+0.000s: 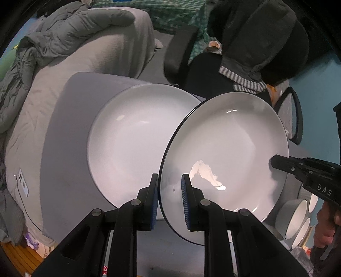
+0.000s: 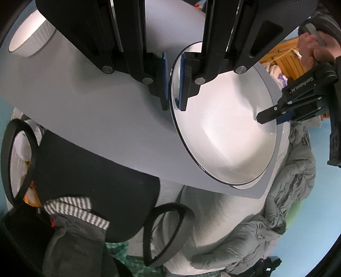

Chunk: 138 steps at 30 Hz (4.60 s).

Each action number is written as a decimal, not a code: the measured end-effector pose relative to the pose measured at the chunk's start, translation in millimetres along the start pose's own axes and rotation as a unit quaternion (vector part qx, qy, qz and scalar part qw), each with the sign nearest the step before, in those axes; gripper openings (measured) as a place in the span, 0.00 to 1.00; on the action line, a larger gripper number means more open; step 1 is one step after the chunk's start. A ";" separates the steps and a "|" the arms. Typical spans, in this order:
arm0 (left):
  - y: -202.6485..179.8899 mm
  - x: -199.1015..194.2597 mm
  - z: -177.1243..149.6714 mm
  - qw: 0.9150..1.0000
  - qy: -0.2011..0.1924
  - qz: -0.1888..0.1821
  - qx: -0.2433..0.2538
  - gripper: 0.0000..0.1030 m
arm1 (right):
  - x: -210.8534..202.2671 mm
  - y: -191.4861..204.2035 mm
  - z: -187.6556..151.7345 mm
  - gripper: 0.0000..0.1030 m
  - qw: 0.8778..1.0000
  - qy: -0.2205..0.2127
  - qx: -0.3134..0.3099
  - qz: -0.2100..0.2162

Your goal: Organize plates and bowls

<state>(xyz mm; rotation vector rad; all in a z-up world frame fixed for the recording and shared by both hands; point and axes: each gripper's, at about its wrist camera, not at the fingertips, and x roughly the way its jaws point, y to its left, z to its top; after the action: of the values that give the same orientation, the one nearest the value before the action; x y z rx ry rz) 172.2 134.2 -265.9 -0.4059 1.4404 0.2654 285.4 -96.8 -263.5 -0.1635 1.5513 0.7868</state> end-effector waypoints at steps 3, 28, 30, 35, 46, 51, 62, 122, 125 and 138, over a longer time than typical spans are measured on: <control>13.1 5.5 8.4 1.000 0.004 0.002 -0.003 0.19 | 6.1 10.1 8.8 0.09 1.000 0.003 -0.003 -0.001; 64.6 29.9 24.6 0.999 0.041 -0.010 0.016 0.21 | 31.8 59.3 42.8 0.04 0.999 0.009 0.008 -0.042; 66.1 27.4 25.6 0.999 0.038 -0.010 0.018 0.21 | 35.8 60.1 42.2 0.04 0.999 0.012 0.014 -0.047; 74.4 28.5 30.5 0.999 0.043 -0.012 0.012 0.21 | 40.8 65.6 41.2 0.05 0.998 0.011 0.011 -0.059; 86.3 23.9 29.1 0.999 0.035 -0.027 0.010 0.22 | 53.3 80.5 44.6 0.08 0.996 0.006 0.008 -0.094; 92.3 21.1 30.1 0.999 0.035 -0.034 0.009 0.23 | 56.5 85.7 46.4 0.09 0.994 0.004 0.003 -0.109; 91.7 7.3 30.2 0.999 0.013 -0.025 0.020 0.57 | 67.2 101.1 50.3 0.41 0.994 0.023 -0.008 -0.106; -162.2 -118.7 -110.9 0.967 -0.063 -0.094 0.228 0.83 | -162.0 3.6 -193.8 0.68 0.964 -0.129 0.144 -0.184; -177.5 -113.7 -115.4 0.967 -0.060 -0.096 0.227 0.83 | -167.5 -15.5 -205.0 0.68 0.962 -0.127 0.154 -0.184; -225.2 -71.1 -122.0 0.968 -0.033 -0.092 0.229 0.83 | -168.7 -97.0 -240.2 0.68 0.961 -0.131 0.184 -0.157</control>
<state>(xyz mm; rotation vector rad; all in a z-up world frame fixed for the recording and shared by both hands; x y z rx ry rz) 147.1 -116.3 -180.4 -0.1477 1.3389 -0.2029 167.7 -363.0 -159.5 -0.0284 1.3490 0.2496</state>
